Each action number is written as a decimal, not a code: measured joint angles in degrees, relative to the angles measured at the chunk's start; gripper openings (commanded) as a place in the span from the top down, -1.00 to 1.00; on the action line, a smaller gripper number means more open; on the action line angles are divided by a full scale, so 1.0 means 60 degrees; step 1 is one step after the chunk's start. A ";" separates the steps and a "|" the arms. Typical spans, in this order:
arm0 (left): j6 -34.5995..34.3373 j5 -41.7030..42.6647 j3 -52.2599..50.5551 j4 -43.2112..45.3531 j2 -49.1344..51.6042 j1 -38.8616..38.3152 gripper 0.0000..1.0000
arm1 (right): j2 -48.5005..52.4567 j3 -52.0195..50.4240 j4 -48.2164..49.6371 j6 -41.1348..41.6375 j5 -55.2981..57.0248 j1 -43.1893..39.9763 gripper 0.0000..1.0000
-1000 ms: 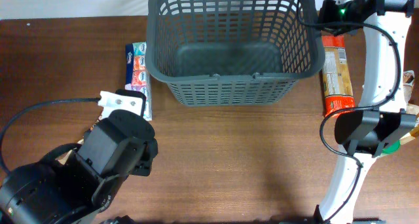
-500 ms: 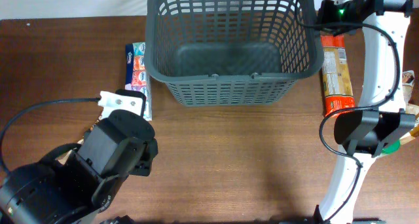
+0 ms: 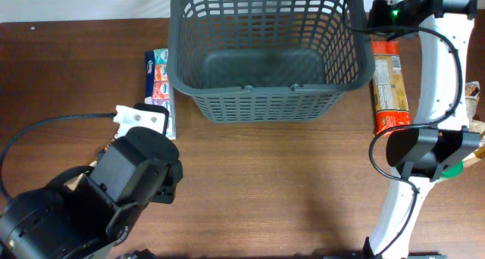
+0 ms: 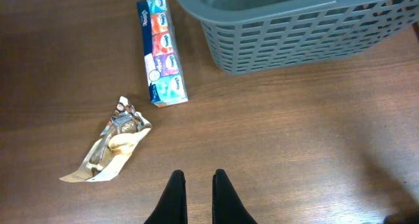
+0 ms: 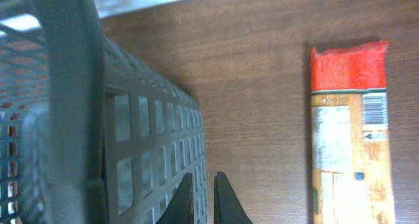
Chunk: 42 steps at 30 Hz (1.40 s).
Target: Pack container
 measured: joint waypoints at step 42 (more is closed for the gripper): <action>0.0397 -0.3056 0.0000 0.0597 0.0313 0.6335 0.77 | -0.6535 -0.4222 -0.3024 0.1614 0.1851 -0.1198 0.92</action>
